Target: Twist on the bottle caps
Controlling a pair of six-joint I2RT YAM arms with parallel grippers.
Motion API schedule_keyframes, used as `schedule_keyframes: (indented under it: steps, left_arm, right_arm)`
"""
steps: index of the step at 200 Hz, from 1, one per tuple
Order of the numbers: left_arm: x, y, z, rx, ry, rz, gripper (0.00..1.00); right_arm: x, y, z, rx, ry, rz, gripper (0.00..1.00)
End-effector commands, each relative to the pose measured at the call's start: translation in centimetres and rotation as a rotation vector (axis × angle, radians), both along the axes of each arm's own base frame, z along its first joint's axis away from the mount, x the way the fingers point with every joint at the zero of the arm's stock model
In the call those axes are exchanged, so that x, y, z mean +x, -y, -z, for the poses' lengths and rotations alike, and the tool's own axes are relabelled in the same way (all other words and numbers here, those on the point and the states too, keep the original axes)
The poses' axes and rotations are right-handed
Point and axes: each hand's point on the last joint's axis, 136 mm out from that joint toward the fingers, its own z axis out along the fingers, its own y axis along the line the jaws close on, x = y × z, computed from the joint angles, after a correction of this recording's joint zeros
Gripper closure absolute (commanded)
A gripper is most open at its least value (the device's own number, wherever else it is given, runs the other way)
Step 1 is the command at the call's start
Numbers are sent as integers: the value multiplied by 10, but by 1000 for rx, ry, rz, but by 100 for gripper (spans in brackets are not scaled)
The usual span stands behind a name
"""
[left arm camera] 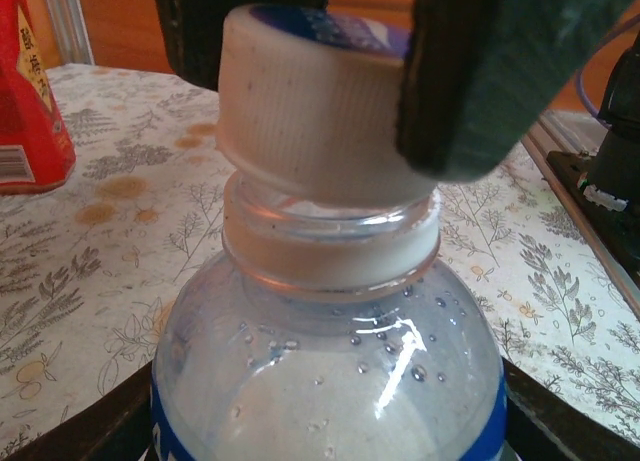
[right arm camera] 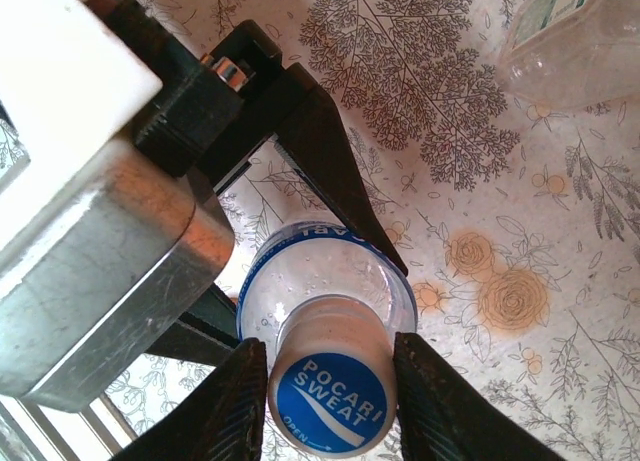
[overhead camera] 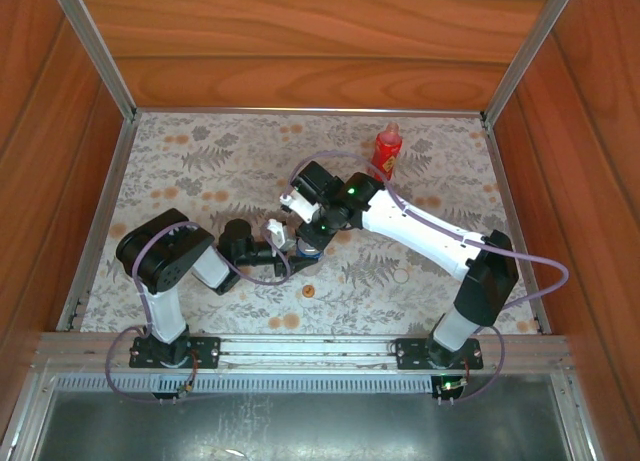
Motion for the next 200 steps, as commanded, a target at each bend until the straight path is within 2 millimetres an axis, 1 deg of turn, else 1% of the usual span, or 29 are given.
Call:
schedule_keyframes:
  steps: [1, 3, 5, 31, 44, 62, 73, 105, 126, 138, 163, 183, 200]
  left_arm:
    - [-7, -15, 60, 158, -256, -62, 43]
    - [-7, -14, 59, 157, -255, -62, 43]
    - [-6, -14, 59, 157, -255, -62, 43]
    - [-7, -15, 58, 155, -252, -62, 43]
    - [-7, -15, 58, 154, -252, -61, 43]
    - [-7, -15, 58, 154, -250, -60, 43]
    - [-7, -15, 57, 153, -248, -60, 43]
    - [-8, -14, 57, 152, -247, -54, 43]
    - [-8, -14, 57, 153, -247, -53, 43]
    - [-8, -15, 57, 153, -246, -52, 43]
    - [-9, -15, 57, 154, -246, -52, 43]
    - [-9, -15, 58, 156, -246, -52, 43]
    - [-9, -16, 58, 157, -247, -53, 43]
  right_arm:
    - [-18, 0, 11, -30, -66, -12, 57]
    - [-18, 1, 3, -11, -52, -11, 56]
    - [-17, 2, 1, -8, -47, -9, 55]
    - [-15, 2, -1, -4, -34, 7, 50]
    - [-14, 2, -4, 0, -26, 13, 46]
    - [-12, 2, -11, 10, -9, 20, 36]
    - [-11, 2, -16, 23, 1, 22, 33]
    - [-5, 4, -28, 56, 3, 53, 32]
    - [1, 6, -32, 82, -24, 104, 39]
    - [6, 10, -32, 79, -36, 144, 49]
    - [13, 15, -28, 78, -59, 189, 63]
    - [15, 16, -24, 71, -67, 194, 69]
    - [16, 16, -21, 63, -73, 194, 72]
